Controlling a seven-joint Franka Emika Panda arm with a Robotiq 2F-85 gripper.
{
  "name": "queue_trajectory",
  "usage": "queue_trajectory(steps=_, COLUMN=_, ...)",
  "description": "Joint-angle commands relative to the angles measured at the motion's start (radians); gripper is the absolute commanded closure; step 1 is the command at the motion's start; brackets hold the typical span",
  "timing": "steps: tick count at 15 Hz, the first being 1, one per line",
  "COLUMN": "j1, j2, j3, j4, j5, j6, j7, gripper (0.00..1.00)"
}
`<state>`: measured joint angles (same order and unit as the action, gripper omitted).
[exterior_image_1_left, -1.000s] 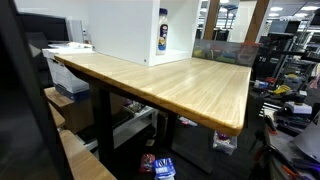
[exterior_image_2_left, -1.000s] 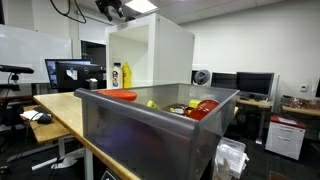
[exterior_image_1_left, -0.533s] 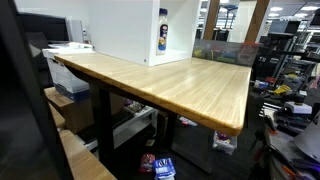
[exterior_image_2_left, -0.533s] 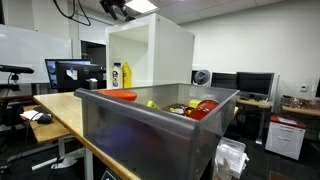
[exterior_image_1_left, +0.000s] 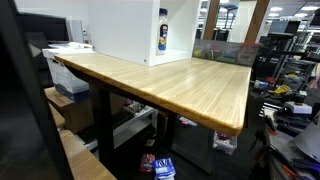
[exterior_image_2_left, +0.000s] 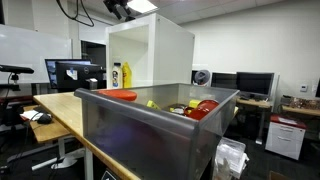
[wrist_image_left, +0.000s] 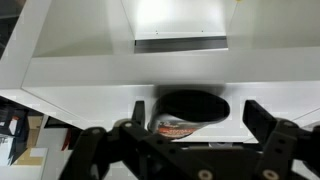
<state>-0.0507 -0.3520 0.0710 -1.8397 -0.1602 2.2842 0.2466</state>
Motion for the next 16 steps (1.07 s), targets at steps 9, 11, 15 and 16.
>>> queue_trajectory(steps=9, j1=-0.036, j2=0.068, j3=0.016, j4=-0.002, j5=-0.055, j6=0.173, j7=0.116, gripper=0.00)
queue_trajectory(steps=11, j1=-0.036, j2=0.080, j3=0.016, j4=-0.002, j5=-0.059, j6=0.188, j7=0.123, gripper=0.00)
queue_trajectory(steps=15, j1=-0.037, j2=0.107, j3=0.016, j4=-0.003, j5=-0.071, j6=0.227, j7=0.137, gripper=0.00)
queue_trajectory(steps=16, j1=-0.039, j2=0.115, j3=0.016, j4=-0.001, j5=-0.078, j6=0.241, j7=0.144, gripper=0.00)
